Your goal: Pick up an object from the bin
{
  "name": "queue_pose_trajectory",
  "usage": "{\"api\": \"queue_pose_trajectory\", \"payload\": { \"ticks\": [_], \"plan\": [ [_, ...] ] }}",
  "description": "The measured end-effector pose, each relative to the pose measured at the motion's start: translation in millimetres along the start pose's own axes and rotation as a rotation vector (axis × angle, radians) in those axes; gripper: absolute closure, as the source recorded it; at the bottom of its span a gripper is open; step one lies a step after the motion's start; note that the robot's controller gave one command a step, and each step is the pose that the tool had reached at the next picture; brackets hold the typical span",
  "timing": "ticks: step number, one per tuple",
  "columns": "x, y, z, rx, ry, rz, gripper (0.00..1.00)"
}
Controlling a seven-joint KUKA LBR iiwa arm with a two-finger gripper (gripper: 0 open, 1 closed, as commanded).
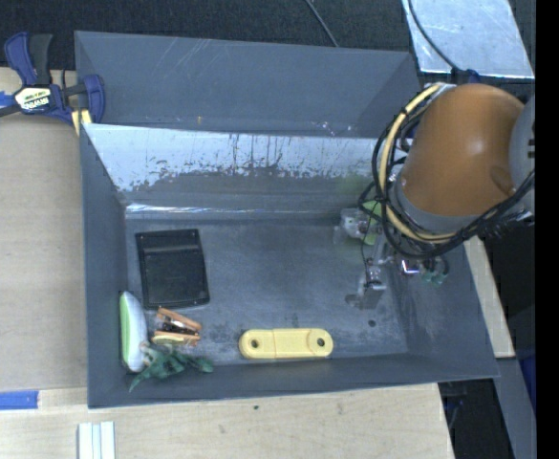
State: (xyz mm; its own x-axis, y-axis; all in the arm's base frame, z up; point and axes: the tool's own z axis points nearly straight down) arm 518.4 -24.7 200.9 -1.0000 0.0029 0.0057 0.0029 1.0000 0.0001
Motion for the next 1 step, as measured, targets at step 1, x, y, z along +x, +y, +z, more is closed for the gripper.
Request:
{"api": "queue_pose_trajectory", "payload": {
  "ticks": [1],
  "plan": [
    [-1.7,0.1,-4.6,0.0,-0.009,-0.001,0.0]
  ]
}}
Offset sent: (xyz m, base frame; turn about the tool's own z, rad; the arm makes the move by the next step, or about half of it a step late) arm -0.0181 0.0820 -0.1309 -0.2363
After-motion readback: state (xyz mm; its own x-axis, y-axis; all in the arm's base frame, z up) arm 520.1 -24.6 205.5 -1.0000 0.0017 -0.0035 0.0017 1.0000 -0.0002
